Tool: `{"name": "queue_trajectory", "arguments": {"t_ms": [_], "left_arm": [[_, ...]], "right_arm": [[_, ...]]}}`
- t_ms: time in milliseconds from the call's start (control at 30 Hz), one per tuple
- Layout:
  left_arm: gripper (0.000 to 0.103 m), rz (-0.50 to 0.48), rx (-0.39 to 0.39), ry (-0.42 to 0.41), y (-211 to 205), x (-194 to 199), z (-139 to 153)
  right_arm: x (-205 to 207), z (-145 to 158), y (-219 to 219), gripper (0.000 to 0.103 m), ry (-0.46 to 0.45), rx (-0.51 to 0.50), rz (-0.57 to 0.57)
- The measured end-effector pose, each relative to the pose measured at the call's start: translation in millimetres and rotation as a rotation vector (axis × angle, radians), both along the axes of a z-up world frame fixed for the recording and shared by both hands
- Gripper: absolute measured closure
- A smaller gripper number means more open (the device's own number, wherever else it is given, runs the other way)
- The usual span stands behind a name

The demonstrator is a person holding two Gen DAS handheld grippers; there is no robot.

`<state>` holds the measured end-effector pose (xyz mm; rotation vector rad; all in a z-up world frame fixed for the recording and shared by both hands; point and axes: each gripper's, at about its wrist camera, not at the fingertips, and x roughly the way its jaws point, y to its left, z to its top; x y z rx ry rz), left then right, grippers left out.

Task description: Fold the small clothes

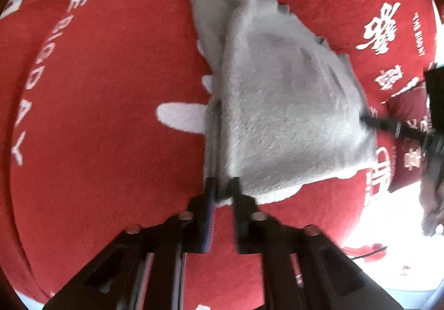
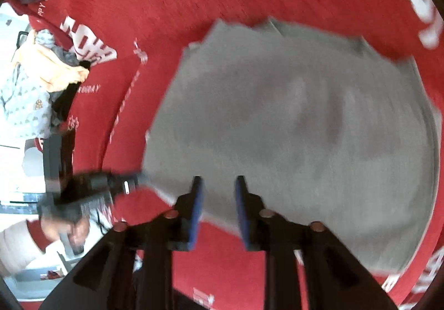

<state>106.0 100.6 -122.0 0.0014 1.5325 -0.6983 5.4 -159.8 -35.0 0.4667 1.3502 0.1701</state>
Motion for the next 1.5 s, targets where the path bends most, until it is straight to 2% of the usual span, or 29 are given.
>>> {"name": "queue_trajectory", "arguments": {"t_ms": [33,67,167,267,433,533,633,733,833,933,1133,1300,1500], "left_arm": [[0.053,0.001,0.025,-0.003,0.3,-1.8,0.2],[0.048,0.007,0.030,-0.009,1.6,-3.6,1.2],[0.048,0.027,0.027,-0.022,6.4,-7.9,4.5],[0.048,0.066,0.044,-0.036,10.4,-10.5,6.0],[0.047,0.146,0.055,-0.031,22.5,-9.9,5.3],[0.047,0.172,0.078,-0.038,30.8,-9.0,3.9],[0.047,0.184,0.076,-0.026,35.3,-9.1,3.2],[0.047,0.173,0.094,-0.025,33.8,-9.6,4.1],[0.047,0.172,0.124,-0.029,28.1,-10.0,7.3],[0.047,0.167,0.139,-0.036,19.2,-13.8,10.7],[0.047,0.132,0.165,-0.051,-1.0,-21.2,16.4],[0.047,0.112,0.182,-0.057,-16.6,-30.0,20.4],[0.047,0.074,0.200,-0.057,-37.3,-43.9,21.8]], "right_arm": [[11.7,0.4,1.9,0.059,-0.010,0.000,-0.002],[25.4,-0.4,4.4,0.058,-0.025,0.006,-0.003],[66.5,-5.6,14.2,0.060,-0.049,-0.020,-0.013],[101.9,-20.5,18.3,0.069,-0.045,-0.023,-0.052],[143.2,-53.9,24.6,0.070,-0.017,-0.020,-0.107],[158.5,-71.9,40.6,0.070,0.008,0.041,-0.071],[159.6,-69.4,56.5,0.068,-0.015,0.037,-0.010],[153.3,-57.8,63.6,0.067,-0.033,0.126,0.044],[140.1,-43.5,66.6,0.067,-0.034,0.090,0.086],[118.2,-30.9,60.2,0.062,-0.025,0.074,0.093],[55.9,-23.2,21.0,0.059,0.033,0.055,0.014],[-3.6,-22.4,-6.9,0.059,0.080,-0.005,-0.042],[-57.6,-29.9,-29.0,0.059,0.135,0.012,-0.121]]}}
